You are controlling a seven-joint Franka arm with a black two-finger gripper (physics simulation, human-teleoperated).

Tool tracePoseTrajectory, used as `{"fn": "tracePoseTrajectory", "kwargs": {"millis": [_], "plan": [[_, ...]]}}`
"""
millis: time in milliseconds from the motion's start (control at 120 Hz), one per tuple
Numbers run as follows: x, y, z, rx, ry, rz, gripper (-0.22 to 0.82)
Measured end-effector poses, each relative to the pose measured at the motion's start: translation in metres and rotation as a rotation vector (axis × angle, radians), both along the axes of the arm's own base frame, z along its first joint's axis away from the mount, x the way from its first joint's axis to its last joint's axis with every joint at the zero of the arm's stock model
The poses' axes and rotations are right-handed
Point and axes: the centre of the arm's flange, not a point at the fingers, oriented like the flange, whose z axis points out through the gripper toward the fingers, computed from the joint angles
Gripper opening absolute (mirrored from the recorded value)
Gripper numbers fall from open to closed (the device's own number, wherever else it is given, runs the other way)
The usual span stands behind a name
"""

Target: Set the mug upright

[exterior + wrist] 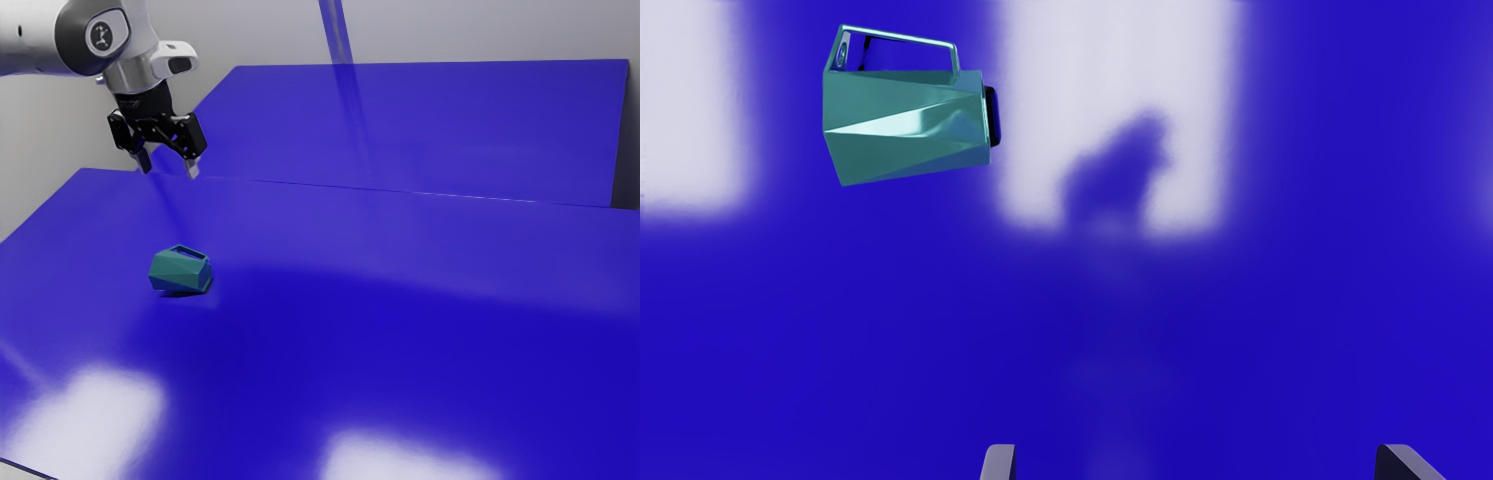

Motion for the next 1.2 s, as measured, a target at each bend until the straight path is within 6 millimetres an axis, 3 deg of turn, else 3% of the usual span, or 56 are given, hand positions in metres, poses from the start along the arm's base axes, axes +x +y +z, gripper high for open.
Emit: {"fn": "tracePoseTrajectory", "kwargs": {"millis": [233,408,583,758,967,1200], "plan": [[-0.004,0.003,0.001,0.0,-0.006,0.004,0.59],[-0.012,0.022,-0.001,-0.001,0.0,0.037,0.59],[-0.019,0.062,-0.001,-0.01,-0.001,0.113,0.59],[-0.029,0.115,-0.001,-0.055,-0.008,0.191,0.59],[-0.036,0.152,-0.001,-0.128,-0.044,0.2,0.58],[-0.049,0.207,-0.03,-0.263,-0.104,0.204,0.58]]}}
